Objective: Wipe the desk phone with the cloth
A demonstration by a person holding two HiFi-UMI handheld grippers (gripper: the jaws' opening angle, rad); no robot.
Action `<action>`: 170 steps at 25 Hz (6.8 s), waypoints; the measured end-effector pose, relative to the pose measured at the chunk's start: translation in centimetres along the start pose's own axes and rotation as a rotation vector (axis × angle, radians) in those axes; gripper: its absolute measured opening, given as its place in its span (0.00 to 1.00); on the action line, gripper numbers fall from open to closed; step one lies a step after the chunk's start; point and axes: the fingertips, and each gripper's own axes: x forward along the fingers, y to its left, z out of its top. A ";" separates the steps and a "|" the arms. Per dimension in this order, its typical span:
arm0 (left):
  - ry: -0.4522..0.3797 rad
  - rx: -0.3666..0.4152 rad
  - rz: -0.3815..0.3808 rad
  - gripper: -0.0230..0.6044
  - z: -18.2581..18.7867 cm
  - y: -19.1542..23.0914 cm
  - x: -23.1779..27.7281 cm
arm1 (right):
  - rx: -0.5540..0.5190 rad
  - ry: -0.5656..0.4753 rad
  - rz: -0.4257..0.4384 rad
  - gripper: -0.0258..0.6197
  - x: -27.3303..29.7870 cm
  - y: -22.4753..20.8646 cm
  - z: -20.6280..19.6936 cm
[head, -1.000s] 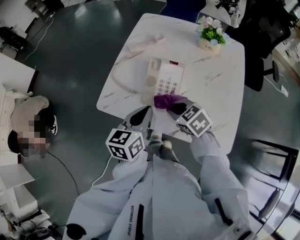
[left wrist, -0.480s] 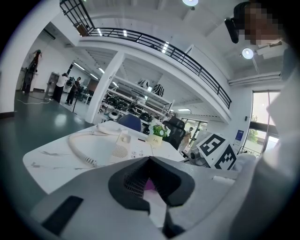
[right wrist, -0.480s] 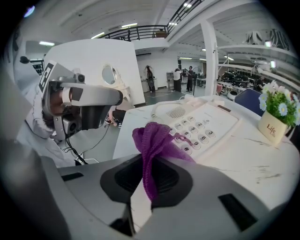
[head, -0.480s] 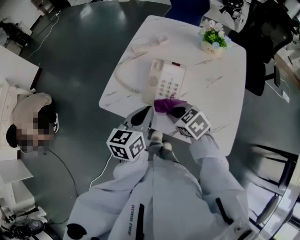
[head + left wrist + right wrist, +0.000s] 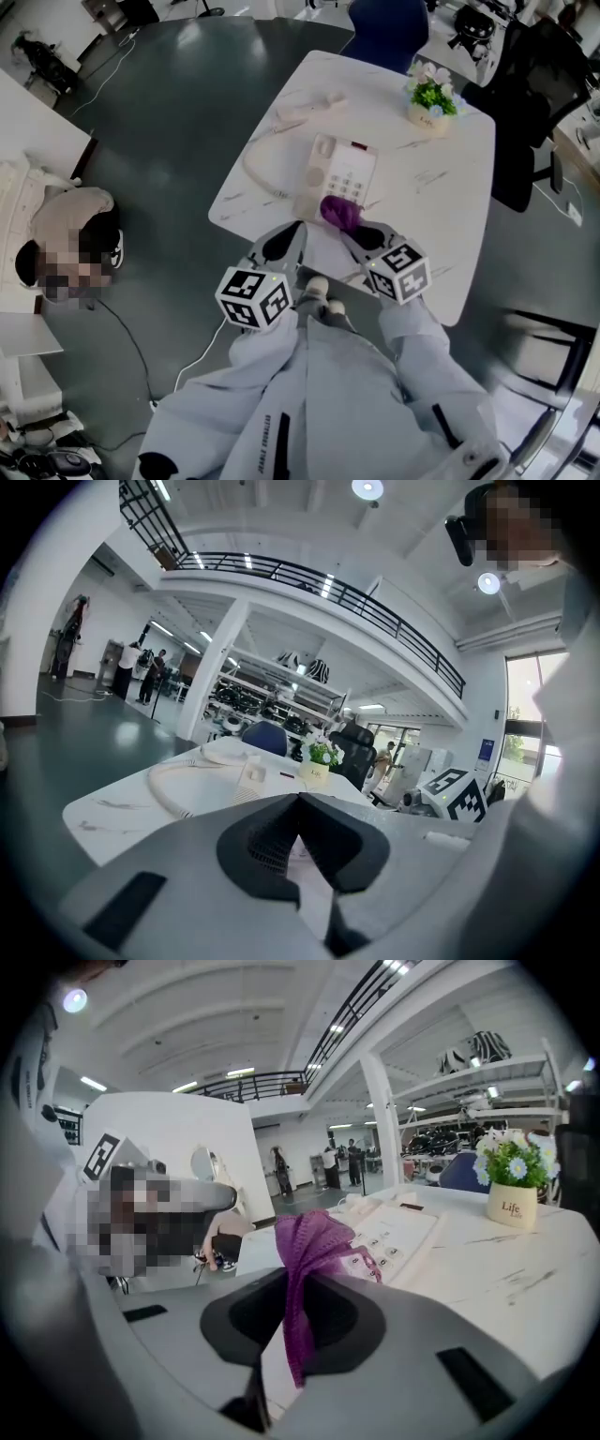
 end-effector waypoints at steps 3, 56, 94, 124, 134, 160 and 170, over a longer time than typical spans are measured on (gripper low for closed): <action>-0.010 0.003 0.004 0.03 0.5 0.1 -0.1 | 0.042 -0.071 -0.024 0.09 -0.8 -0.4 1.0; 0.143 0.009 -0.247 0.03 5.8 10.8 11.5 | -0.235 0.041 -0.433 0.10 9.5 -12.5 11.3; 0.166 -0.022 -0.241 0.03 4.4 11.5 10.7 | -0.105 0.221 -0.268 0.10 11.0 -10.2 7.4; 0.154 -0.055 -0.197 0.03 2.5 9.1 7.1 | -0.120 0.300 -0.148 0.10 10.0 -5.2 4.2; 0.146 -0.050 -0.180 0.03 2.5 9.5 5.8 | -0.106 0.316 -0.128 0.10 9.8 -3.5 3.1; 0.138 -0.044 -0.155 0.03 2.0 9.4 3.9 | -0.076 0.366 -0.043 0.10 9.2 0.4 0.5; 0.138 -0.052 -0.147 0.03 1.4 9.2 3.2 | -0.076 0.382 -0.020 0.10 9.1 1.3 -0.1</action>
